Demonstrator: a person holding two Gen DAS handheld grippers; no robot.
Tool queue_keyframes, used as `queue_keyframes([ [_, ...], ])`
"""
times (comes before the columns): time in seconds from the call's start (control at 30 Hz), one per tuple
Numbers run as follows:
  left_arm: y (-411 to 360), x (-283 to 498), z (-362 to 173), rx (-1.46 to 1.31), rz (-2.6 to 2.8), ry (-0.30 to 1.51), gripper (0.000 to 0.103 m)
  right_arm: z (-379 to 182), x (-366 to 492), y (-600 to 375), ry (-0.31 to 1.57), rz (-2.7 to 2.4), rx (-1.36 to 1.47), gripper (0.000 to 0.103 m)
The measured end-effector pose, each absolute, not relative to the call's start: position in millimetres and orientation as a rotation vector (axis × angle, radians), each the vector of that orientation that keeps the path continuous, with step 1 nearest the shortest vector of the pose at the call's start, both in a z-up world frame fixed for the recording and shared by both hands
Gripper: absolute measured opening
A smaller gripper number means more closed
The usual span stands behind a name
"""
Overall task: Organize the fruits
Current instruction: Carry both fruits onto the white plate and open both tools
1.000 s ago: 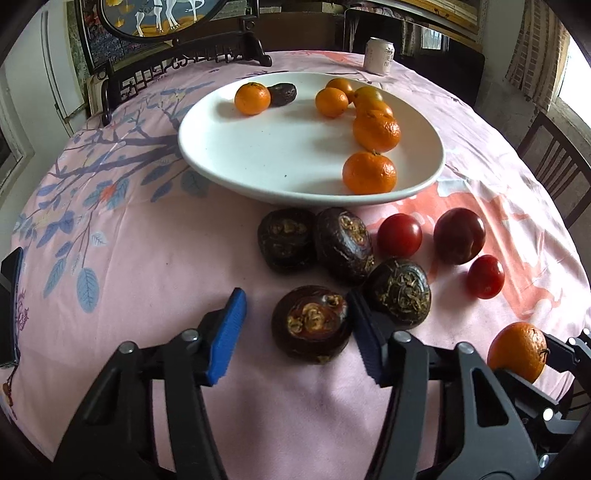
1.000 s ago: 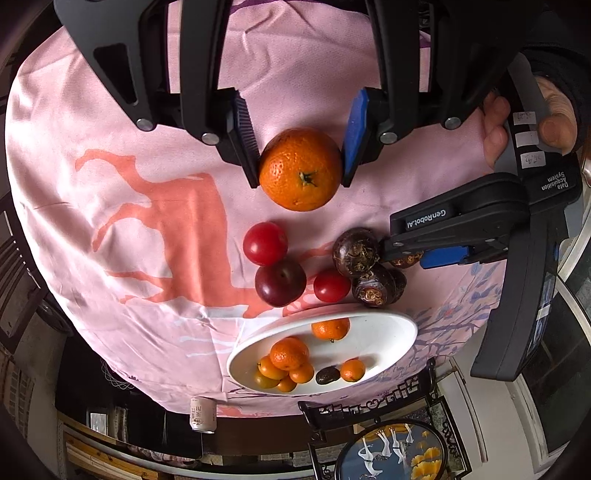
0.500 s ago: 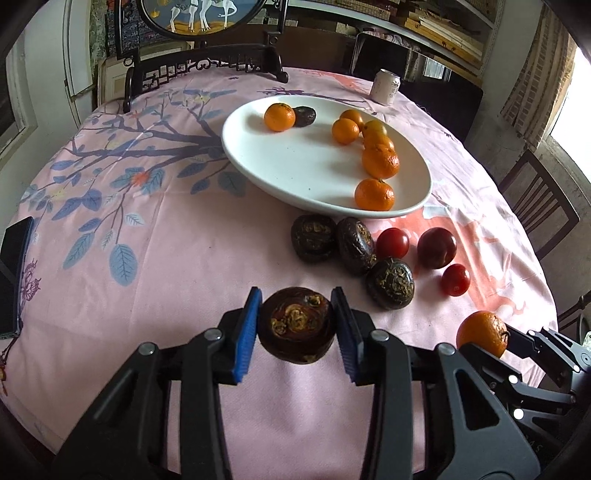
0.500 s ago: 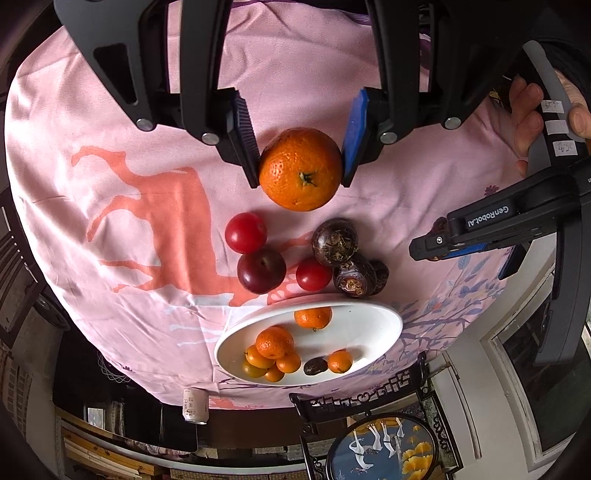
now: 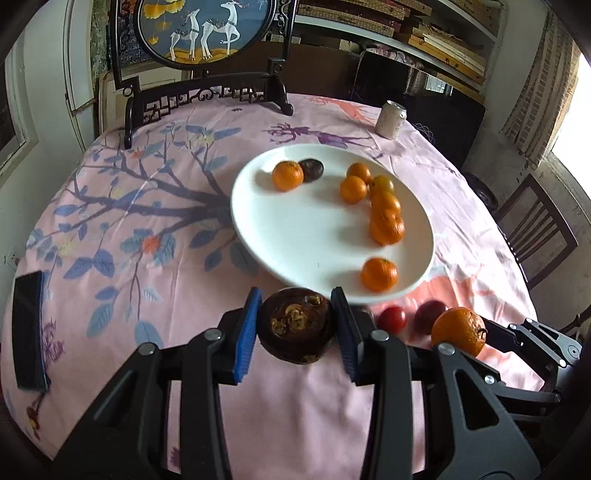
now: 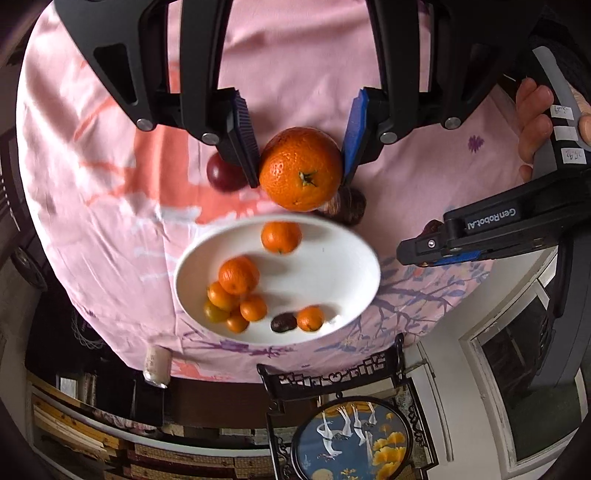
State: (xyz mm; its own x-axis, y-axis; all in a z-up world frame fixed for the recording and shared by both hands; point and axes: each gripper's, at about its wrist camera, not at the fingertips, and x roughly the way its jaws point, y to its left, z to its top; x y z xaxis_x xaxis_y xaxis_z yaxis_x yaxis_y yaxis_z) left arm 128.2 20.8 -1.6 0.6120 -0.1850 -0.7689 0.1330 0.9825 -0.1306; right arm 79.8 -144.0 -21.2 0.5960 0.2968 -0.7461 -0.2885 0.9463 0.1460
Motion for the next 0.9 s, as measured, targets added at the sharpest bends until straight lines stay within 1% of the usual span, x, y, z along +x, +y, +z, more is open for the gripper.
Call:
queue_keyframes([
  [0.13,19,203,9,-0.070,-0.145,0.933,0.039,-6,149,-130,0.878,0.394,-0.011,0.043],
  [0.27,20,258,-7,-0.081,-0.087,0.984,0.039,-17,210,-113,0.908,0.381,-0.063,0.043],
  [0.4,20,284,-25,-0.108,-0.086,1.029,0.039,-42,248,-108,0.991,0.389,-0.053,0.043],
  [0.6,15,298,-35,-0.081,-0.082,1.041,0.040,-56,264,-102,1.015,0.382,-0.075,0.045],
  [0.63,15,300,-36,-0.081,-0.078,1.042,0.040,-56,263,-101,1.009,0.378,-0.087,0.051],
  [0.67,15,301,-35,-0.084,-0.079,1.037,0.043,-54,262,-99,0.993,0.371,-0.101,0.057],
  [0.7,16,301,-32,-0.085,-0.081,1.030,0.062,-50,259,-100,0.970,0.354,-0.117,0.062],
  [0.73,17,298,-27,-0.088,-0.080,1.013,0.080,-45,255,-100,0.951,0.341,-0.135,0.062],
  [0.77,18,294,-21,-0.092,-0.080,0.985,0.082,-39,249,-102,0.937,0.333,-0.153,0.062],
  [0.87,21,272,1,-0.086,-0.102,0.934,0.083,-17,227,-114,0.893,0.300,-0.171,0.062],
  [0.9,22,261,8,-0.095,-0.114,0.922,0.085,-10,216,-120,0.883,0.286,-0.173,0.062],
])
